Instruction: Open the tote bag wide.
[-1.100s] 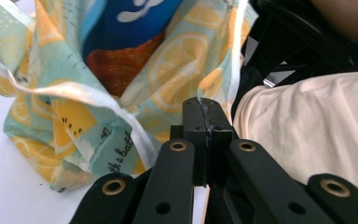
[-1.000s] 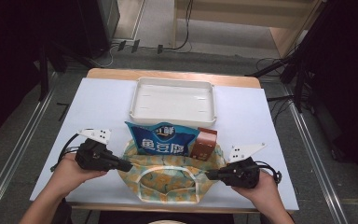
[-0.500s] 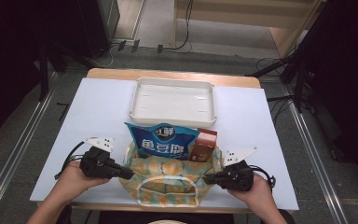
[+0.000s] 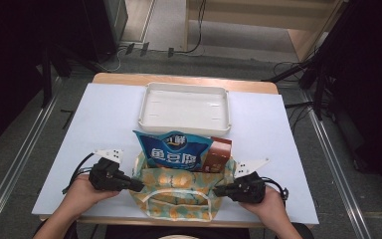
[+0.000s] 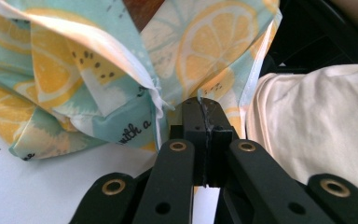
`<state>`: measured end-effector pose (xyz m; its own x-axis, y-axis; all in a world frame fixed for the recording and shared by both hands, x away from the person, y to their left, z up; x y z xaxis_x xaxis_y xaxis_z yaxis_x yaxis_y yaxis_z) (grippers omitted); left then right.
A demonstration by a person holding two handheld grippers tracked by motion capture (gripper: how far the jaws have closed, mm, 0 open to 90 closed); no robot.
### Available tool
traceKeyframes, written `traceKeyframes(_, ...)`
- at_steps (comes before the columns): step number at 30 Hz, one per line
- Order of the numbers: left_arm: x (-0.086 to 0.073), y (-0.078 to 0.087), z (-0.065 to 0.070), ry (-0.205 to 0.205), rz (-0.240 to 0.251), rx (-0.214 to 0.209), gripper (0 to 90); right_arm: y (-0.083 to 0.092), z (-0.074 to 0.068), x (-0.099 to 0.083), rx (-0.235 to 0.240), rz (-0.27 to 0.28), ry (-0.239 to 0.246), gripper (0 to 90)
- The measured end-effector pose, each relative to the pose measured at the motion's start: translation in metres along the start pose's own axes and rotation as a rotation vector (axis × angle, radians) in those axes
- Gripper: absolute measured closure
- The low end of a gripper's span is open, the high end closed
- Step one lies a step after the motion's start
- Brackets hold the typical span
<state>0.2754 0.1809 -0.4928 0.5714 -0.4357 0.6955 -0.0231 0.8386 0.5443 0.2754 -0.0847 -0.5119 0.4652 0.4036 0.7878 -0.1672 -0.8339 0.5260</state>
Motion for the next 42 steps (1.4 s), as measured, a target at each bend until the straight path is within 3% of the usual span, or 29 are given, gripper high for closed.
traceKeyframes(4, -0.001, -0.003, -0.002, 0.013, -0.001, -0.012, 90.0, -0.003, 0.002, -0.001, -0.003, 0.007, 0.035, 89.9)
traceKeyframes(15, -0.007, -0.01, -0.013, 0.047, -0.021, -0.002, 90.0, -0.012, 0.007, -0.01, -0.016, -0.043, 0.02, 90.0)
traceKeyframes(22, -0.006, -0.014, -0.025, 0.076, -0.008, 0.005, 90.0, -0.013, 0.015, -0.011, -0.013, -0.02, 0.041, 90.0)
traceKeyframes(34, -0.008, -0.02, -0.039, 0.003, 0.002, 0.025, 89.0, -0.018, 0.02, -0.023, -0.048, -0.07, 0.071, 88.5)
traceKeyframes(40, -0.007, -0.017, -0.038, 0.035, 0.011, 0.022, 83.6, -0.014, 0.02, -0.02, -0.044, -0.051, 0.061, 86.2)
traceKeyframes(42, -0.006, -0.015, -0.036, 0.025, 0.017, 0.031, 81.9, -0.012, 0.019, -0.018, -0.038, -0.046, 0.059, 84.5)
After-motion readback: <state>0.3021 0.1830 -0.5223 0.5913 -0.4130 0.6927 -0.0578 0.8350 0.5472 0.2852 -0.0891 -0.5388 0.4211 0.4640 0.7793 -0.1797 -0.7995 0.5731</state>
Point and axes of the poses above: each handheld gripper's, and its own axes: y roughly backward along the jaws, x roughly out of its top, z roughly to its right, the point moved 10 cm from there along -y, roughly forward along the jaws, and after that the axes turned 8 degrees about z, right-handed, at the moved point
